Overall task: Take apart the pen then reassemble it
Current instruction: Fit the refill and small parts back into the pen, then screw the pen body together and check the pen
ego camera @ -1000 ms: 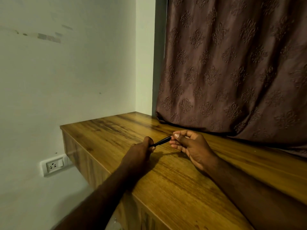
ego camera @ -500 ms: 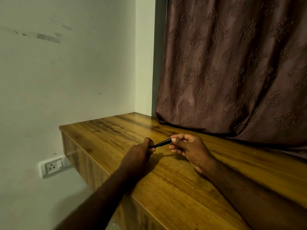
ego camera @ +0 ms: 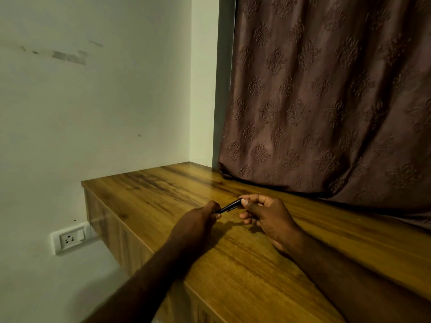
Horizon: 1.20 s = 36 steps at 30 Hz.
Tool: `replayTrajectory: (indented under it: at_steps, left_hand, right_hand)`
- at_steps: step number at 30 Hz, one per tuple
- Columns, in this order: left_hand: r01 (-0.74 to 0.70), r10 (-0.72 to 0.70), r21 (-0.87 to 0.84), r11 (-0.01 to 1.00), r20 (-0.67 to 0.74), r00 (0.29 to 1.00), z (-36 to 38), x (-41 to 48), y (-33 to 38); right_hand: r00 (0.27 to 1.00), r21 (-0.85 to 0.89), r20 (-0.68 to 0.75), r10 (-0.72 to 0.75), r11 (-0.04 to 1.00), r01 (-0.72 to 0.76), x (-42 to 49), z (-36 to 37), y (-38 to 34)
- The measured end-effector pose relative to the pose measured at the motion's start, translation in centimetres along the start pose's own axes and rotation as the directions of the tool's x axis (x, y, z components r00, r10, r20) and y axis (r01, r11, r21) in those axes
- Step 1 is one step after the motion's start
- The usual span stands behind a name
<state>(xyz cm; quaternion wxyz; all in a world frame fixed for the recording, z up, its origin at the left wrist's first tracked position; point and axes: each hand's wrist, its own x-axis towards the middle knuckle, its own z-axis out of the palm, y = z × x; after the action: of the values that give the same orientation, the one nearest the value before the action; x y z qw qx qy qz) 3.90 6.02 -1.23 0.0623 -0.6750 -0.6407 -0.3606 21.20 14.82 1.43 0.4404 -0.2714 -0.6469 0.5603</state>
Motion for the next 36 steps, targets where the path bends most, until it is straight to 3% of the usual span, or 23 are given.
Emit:
replayTrajectory:
  at_steps: [18,30,33,36]
  left_hand:
    - [0.012,-0.011,0.036,0.999,-0.034,0.999,0.6,0.0,-0.5]
    - [-0.015,0.015,0.028,0.999,0.009,1.000,0.6,0.0,-0.7]
    - [0.034,-0.034,0.028,0.999,-0.014,0.999,0.6,0.1,-0.8]
    - [0.059,-0.057,0.035,0.998,-0.052,0.997,0.5,0.1,-0.8]
  right_hand:
    - [0.999,0.046,0.030,-0.041,0.998,0.040,-0.1,0.4,-0.4]
    - [0.991,-0.126,0.137,-0.006,0.992,0.023,-0.2,0.2,-0.3]
    - [0.997,-0.175,0.071,-0.012,0.984,0.024,0.3,-0.6,0.3]
    - [0.994,-0.275,-0.100,-0.048,0.961,0.019,1.0,-2.2,0.7]
